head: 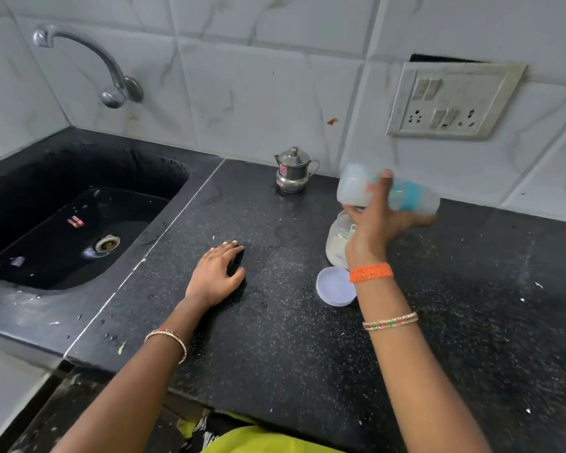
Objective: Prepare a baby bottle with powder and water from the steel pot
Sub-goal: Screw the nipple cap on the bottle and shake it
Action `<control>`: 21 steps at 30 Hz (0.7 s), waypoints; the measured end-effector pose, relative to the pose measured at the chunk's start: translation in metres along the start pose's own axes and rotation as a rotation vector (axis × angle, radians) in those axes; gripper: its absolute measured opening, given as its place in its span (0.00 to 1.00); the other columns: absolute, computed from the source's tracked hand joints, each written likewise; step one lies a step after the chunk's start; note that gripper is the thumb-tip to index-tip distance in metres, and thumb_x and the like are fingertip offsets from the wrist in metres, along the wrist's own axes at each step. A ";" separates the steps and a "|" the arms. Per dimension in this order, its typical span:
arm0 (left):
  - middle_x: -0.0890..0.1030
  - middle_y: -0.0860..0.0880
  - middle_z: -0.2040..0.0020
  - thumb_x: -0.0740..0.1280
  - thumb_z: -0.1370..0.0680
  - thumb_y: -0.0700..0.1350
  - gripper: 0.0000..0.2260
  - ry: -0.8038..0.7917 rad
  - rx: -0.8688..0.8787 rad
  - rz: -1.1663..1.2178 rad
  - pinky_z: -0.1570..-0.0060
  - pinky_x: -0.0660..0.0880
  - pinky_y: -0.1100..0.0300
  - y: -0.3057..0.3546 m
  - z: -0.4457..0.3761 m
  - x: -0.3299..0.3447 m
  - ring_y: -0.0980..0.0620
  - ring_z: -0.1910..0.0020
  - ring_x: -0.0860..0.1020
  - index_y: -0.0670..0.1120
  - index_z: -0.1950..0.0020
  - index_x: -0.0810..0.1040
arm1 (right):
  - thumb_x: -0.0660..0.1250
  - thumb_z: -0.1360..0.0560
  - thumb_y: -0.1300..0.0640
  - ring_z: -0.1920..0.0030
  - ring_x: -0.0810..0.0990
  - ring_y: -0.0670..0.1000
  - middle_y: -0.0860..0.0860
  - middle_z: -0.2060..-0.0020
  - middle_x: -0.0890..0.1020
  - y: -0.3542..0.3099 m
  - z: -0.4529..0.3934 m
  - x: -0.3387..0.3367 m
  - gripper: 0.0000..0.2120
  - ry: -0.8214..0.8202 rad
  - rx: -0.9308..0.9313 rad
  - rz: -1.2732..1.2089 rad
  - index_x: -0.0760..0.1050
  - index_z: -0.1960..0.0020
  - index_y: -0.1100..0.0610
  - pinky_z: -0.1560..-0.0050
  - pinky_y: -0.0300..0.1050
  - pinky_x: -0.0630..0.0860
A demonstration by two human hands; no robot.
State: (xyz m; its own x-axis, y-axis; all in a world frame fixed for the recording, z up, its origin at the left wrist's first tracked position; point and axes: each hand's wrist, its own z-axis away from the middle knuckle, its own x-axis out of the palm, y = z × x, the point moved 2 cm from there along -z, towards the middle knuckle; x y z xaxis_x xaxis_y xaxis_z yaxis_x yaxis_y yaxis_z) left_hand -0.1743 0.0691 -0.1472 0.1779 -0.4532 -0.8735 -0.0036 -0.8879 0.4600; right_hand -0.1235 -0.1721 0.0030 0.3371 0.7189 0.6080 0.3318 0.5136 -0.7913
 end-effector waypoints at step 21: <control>0.70 0.47 0.29 0.54 0.32 0.58 0.32 -0.010 0.000 0.062 0.28 0.57 0.53 -0.002 0.002 -0.003 0.49 0.28 0.65 0.46 0.31 0.72 | 0.77 0.34 0.57 0.48 0.82 0.52 0.51 0.49 0.80 0.014 0.005 0.008 0.30 -0.549 0.402 0.141 0.67 0.37 0.54 0.63 0.57 0.82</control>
State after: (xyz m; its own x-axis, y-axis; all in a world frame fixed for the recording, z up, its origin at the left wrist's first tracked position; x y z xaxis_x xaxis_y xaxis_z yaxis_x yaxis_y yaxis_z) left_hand -0.1767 0.0725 -0.1456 0.1674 -0.5077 -0.8451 -0.0143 -0.8584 0.5128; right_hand -0.1211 -0.1568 -0.0032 -0.1763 0.8699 0.4607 -0.0704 0.4556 -0.8874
